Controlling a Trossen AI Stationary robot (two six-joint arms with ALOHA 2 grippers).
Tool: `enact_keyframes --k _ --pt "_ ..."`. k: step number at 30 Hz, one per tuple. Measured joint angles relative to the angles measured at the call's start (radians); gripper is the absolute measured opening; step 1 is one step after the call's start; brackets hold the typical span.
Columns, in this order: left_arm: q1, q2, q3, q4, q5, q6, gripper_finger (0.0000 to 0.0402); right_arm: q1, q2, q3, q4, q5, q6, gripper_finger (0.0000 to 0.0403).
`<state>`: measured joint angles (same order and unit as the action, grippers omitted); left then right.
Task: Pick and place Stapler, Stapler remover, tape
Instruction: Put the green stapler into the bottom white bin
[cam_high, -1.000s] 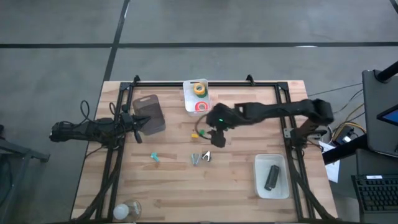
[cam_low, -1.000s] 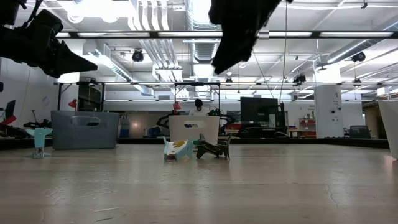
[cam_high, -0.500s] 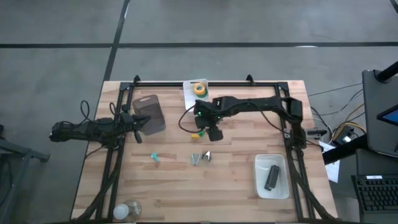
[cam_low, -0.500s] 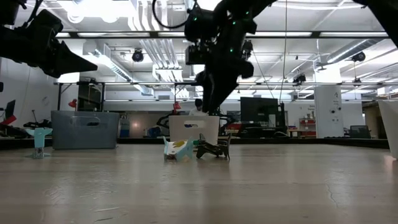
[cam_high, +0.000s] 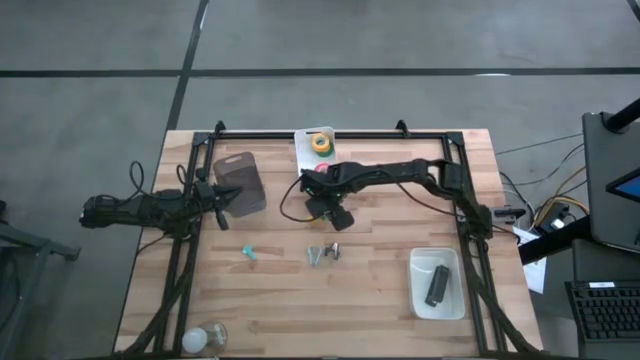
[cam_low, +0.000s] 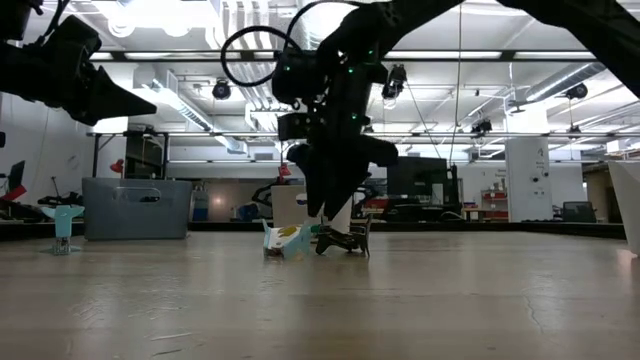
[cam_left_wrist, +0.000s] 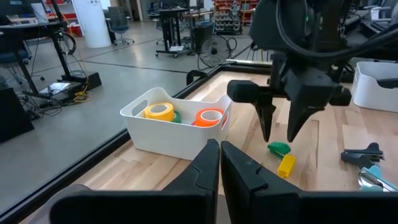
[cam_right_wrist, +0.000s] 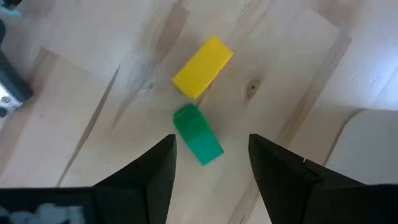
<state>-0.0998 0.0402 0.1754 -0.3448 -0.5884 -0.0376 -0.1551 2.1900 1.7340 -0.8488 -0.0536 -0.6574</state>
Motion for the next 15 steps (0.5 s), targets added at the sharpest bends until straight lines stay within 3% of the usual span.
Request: enact_keyframes --k 15 --pt "0.0 0.0 0.0 0.0 0.0 0.0 0.0021 0.0 0.05 -0.01 0.019 -0.027 0.039 0.0188"
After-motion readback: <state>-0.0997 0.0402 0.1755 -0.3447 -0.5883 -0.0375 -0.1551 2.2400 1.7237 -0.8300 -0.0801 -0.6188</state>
